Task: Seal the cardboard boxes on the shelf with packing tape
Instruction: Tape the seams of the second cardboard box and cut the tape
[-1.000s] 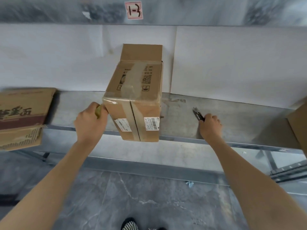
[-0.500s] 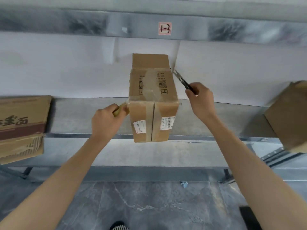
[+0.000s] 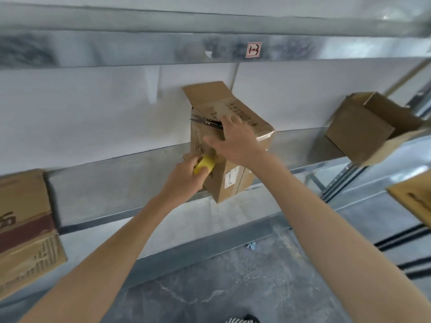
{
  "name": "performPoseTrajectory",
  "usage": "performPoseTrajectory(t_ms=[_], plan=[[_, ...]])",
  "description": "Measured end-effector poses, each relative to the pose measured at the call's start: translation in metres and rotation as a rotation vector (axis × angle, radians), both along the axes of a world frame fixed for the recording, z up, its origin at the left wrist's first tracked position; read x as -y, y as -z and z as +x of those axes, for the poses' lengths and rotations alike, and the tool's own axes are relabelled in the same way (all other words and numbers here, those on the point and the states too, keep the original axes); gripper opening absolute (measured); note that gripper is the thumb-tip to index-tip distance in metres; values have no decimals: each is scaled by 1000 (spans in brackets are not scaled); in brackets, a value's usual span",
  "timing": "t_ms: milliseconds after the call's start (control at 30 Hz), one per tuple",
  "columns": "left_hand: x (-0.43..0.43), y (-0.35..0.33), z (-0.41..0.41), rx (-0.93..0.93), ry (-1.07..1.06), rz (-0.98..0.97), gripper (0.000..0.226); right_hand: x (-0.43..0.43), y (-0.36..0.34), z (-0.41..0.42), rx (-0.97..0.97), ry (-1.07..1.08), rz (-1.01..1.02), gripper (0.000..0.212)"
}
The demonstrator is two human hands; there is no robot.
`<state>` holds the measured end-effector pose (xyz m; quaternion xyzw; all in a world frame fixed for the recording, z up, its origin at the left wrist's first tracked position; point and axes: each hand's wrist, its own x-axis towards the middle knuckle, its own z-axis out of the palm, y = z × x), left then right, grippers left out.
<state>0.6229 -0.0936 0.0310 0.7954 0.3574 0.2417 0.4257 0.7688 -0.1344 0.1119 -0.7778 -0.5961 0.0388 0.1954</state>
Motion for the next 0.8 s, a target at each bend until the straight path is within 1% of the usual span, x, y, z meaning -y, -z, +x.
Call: performPoseTrajectory(t_ms=[67,133,200,267,333,400,467,533,633,733,800], plan=[[-7,7,-8,36,58,-44,7,-1,5,-2,43,25,22,42],[-14,13,-16,36,72,-78,3,0,7,-4,53,30,30,40],[-17,15,-17,46,93,-91,12,1,6,-5,54,32,29,42],[-18,14,-13,64,136,-79,20,2,3,-4,16,34,11,45],[-20,11,-9,72,159,-67,20,4,-3,-4,-71,43,42,45],[-21,11,-8,76,171,-84,14,11,-9,-5,-87,64,203,40],[-22,12,-7,84,172,-117,15,22,-13,-9,-52,88,392,37],[-20,12,-5,91,160,-173,17,36,-10,-16,-52,85,477,36],[-17,11,0,106,136,-238,18,60,9,-29,-76,94,441,38],[-16,8,2,121,107,-359,21,82,42,-39,-124,155,307,42],[-15,5,1,132,110,-425,24,91,64,-42,-218,212,213,42]])
